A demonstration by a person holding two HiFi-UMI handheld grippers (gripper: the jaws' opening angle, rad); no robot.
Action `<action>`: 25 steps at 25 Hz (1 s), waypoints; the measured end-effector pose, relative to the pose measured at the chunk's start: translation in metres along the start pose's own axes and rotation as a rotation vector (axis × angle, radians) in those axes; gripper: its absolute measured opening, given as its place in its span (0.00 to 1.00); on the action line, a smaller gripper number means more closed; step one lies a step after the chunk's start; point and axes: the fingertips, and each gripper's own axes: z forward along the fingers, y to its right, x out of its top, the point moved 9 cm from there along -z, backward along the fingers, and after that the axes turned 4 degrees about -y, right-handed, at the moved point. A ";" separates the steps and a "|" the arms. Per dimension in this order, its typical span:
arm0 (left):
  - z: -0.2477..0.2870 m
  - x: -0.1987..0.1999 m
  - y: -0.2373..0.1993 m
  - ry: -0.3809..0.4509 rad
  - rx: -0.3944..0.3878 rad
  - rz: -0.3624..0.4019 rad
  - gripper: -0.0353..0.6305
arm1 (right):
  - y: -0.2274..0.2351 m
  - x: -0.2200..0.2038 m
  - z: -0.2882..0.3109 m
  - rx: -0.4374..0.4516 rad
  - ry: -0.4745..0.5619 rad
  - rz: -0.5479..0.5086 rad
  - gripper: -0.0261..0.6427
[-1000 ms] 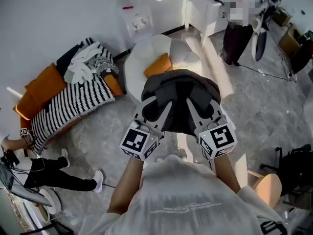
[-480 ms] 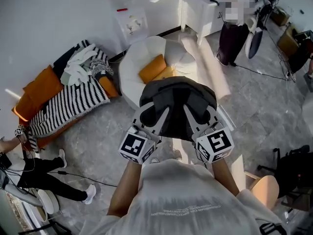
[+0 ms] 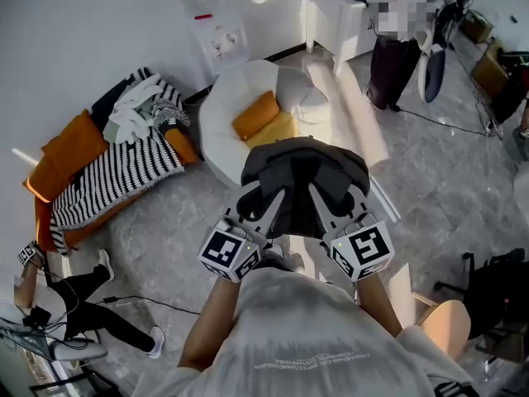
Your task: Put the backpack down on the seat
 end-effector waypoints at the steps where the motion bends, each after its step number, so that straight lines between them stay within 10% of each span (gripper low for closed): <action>1: 0.001 0.000 0.001 0.000 -0.005 -0.001 0.23 | 0.001 -0.001 -0.001 -0.002 0.005 0.005 0.10; 25: 0.106 -0.004 -0.113 -0.020 -0.073 -0.002 0.23 | 0.084 -0.001 0.115 -0.022 -0.007 0.099 0.10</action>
